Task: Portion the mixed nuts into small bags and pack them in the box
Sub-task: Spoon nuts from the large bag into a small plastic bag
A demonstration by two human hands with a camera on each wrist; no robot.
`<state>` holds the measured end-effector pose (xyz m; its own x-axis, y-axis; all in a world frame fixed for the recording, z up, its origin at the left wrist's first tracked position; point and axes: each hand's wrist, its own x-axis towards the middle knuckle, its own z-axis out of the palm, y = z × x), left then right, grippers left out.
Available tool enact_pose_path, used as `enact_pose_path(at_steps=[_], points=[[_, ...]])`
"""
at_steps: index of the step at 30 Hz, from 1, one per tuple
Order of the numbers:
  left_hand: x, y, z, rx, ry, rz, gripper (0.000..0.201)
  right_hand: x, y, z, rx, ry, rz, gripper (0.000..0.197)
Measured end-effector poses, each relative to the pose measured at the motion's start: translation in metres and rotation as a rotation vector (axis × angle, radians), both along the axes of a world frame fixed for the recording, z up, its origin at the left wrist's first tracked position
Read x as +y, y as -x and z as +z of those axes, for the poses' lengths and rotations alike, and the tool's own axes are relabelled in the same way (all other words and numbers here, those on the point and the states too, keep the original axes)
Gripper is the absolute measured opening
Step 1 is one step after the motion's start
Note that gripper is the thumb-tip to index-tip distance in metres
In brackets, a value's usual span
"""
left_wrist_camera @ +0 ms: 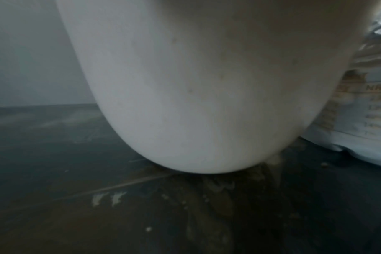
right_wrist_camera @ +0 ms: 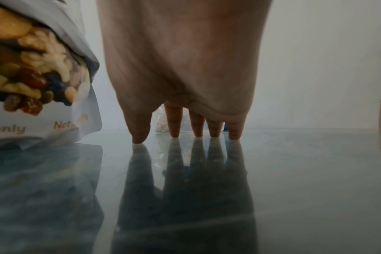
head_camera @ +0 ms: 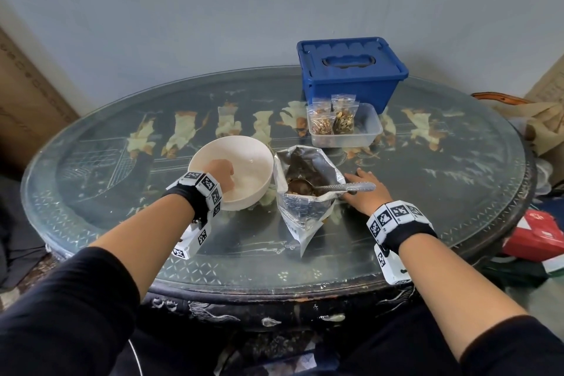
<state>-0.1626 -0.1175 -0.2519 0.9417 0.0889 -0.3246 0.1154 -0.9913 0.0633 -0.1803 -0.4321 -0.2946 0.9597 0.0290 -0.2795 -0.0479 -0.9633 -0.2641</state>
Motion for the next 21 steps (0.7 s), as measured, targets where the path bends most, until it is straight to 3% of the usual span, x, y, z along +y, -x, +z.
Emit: enact_pose_path(at_steps=[16, 21], points=[[0.011, -0.001, 0.008, -0.260, 0.292, 0.073, 0.037, 0.000, 0.000, 0.000, -0.012, -0.029, -0.007, 0.057], [0.010, 0.001, 0.021, -0.293, 0.483, 0.213, 0.040, -0.001, -0.001, -0.002, -0.009, -0.036, -0.014, 0.057]])
